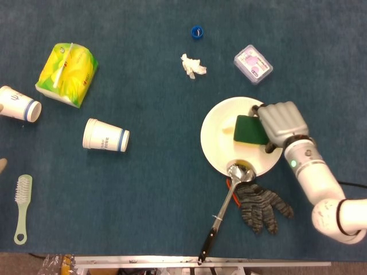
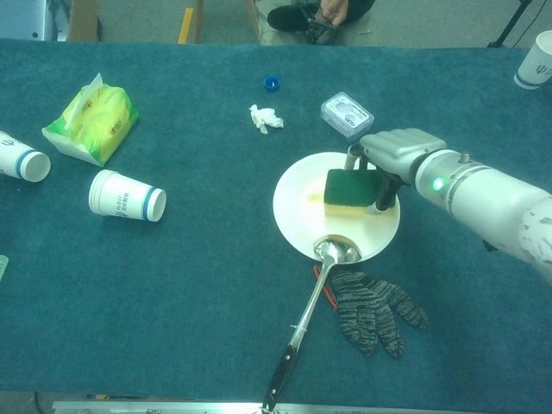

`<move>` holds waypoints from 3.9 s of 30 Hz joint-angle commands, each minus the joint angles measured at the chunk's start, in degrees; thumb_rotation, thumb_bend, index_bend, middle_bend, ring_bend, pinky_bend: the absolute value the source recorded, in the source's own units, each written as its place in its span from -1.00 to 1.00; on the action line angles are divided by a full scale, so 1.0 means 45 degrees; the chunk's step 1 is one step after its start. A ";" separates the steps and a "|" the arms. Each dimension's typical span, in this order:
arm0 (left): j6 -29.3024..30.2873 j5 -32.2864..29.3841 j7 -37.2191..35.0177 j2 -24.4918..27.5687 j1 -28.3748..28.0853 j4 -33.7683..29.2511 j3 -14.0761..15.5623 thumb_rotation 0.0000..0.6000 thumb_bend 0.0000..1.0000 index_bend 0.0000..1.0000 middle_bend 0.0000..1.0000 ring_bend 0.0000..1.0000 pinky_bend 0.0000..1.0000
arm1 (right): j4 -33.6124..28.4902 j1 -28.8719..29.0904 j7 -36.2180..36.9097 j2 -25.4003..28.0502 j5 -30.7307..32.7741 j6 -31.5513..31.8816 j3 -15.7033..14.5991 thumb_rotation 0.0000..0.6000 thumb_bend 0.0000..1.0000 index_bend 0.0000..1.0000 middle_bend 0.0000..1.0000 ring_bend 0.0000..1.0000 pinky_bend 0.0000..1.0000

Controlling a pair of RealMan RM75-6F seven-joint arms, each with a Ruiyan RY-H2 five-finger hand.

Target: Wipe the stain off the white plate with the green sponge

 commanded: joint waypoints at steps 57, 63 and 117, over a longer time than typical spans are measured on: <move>0.0465 0.0151 -0.1065 -0.0279 0.0287 0.0825 -0.0119 1.00 -0.65 -0.70 -0.76 -0.90 -0.68 | 0.1388 0.1459 -0.1271 -0.1815 0.2025 0.0107 0.0703 1.00 -0.63 -0.38 -0.31 -0.27 0.29; 0.0558 0.0176 -0.1145 -0.0265 0.0354 0.0907 -0.0105 1.00 -0.65 -0.70 -0.76 -0.90 -0.68 | 0.1358 0.1487 -0.1411 -0.1746 0.2198 0.0210 0.0670 1.00 -0.62 -0.38 -0.31 -0.27 0.29; 0.0645 0.0462 -0.1041 -0.0280 0.0353 0.0723 -0.0084 1.00 -0.65 -0.70 -0.76 -0.90 -0.68 | -0.0269 0.2632 -0.2191 0.0097 0.4477 0.0214 0.0636 1.00 -0.62 -0.38 -0.31 -0.27 0.29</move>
